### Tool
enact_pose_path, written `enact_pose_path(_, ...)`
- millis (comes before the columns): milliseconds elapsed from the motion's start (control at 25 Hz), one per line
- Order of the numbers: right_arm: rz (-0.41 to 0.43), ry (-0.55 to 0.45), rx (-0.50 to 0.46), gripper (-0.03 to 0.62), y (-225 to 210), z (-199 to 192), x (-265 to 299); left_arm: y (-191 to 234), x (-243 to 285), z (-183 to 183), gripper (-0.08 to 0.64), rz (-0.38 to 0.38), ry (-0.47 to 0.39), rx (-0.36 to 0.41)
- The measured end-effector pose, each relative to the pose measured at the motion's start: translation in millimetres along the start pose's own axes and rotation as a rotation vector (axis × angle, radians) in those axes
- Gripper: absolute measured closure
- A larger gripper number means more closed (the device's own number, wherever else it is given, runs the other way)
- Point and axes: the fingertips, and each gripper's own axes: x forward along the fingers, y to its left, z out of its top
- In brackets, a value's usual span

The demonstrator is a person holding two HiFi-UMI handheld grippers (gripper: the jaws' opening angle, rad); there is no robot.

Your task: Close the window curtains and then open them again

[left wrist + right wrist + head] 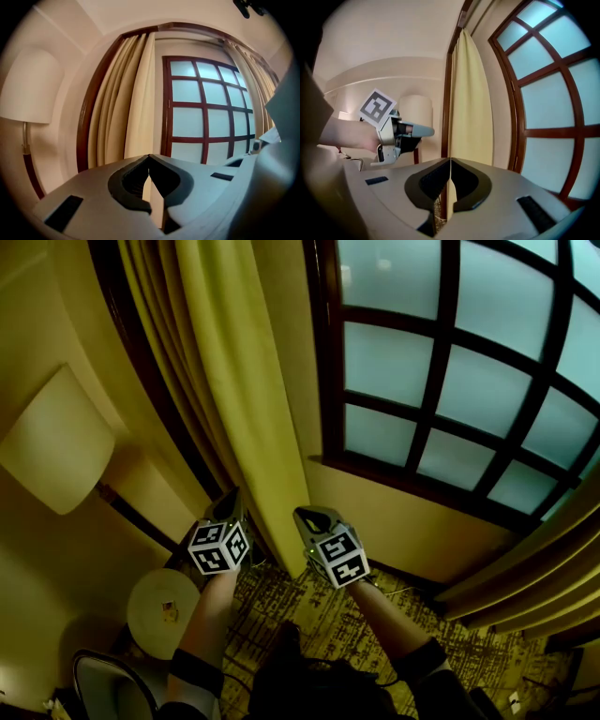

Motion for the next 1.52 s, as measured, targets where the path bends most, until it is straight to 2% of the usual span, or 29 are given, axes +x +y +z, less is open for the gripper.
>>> enact_pose_path(80, -0.030, -0.053, -0.031, 0.575, -15, 38, 19, 10, 17, 6, 0.554, -0.009, -0.006, 0.001)
enact_pose_path(160, -0.054, -0.102, -0.041, 0.563, -21, 79, 37, 20, 31, 12, 0.521, -0.019, -0.010, 0.007)
enact_pose_path(280, -0.099, -0.157, -0.072, 0.552, -37, 129, 65, 31, 54, 24, 0.423, -0.043, -0.019, 0.018)
enact_pose_path(440, -0.111, -0.226, -0.110, 0.399, -48, 190, 102, 39, 82, 36, 0.288, -0.086, -0.031, 0.061)
enact_pose_path(520, -0.104, -0.262, -0.131, 0.339, -49, 221, 115, 36, 93, 40, 0.248, -0.115, -0.026, 0.077)
enact_pose_path(600, -0.093, -0.297, -0.132, 0.251, -49, 252, 127, 33, 103, 43, 0.232, -0.141, -0.022, 0.089)
enact_pose_path(640, -0.089, -0.313, -0.131, 0.236, -49, 266, 132, 35, 108, 43, 0.232, -0.146, -0.023, 0.093)
enact_pose_path(840, -0.120, -0.379, -0.204, 0.235, -44, 330, 152, 41, 129, 45, 0.232, -0.167, -0.029, 0.099)
enact_pose_path(920, -0.128, -0.407, -0.192, 0.235, -42, 350, 158, 43, 133, 45, 0.232, -0.178, -0.027, 0.095)
enact_pose_path(1040, -0.146, -0.432, -0.163, 0.240, -42, 371, 166, 45, 138, 45, 0.233, -0.198, -0.025, 0.094)
enact_pose_path(1120, -0.155, -0.445, -0.133, 0.264, -43, 380, 171, 46, 140, 44, 0.235, -0.208, -0.025, 0.095)
enact_pose_path(1240, -0.162, -0.469, -0.043, 0.300, -48, 389, 173, 49, 144, 43, 0.261, -0.222, -0.027, 0.091)
enact_pose_path(1280, -0.159, -0.482, 0.004, 0.323, -50, 392, 173, 49, 145, 43, 0.261, -0.228, -0.028, 0.088)
enact_pose_path(1360, -0.149, -0.511, 0.106, 0.457, -57, 395, 171, 48, 148, 44, 0.262, -0.241, -0.031, 0.085)
enact_pose_path(1440, -0.128, -0.535, 0.196, 0.555, -64, 396, 170, 46, 151, 45, 0.302, -0.251, -0.038, 0.083)
enact_pose_path(1520, -0.089, -0.557, 0.277, 0.583, -69, 396, 169, 45, 154, 47, 0.394, -0.255, -0.047, 0.075)
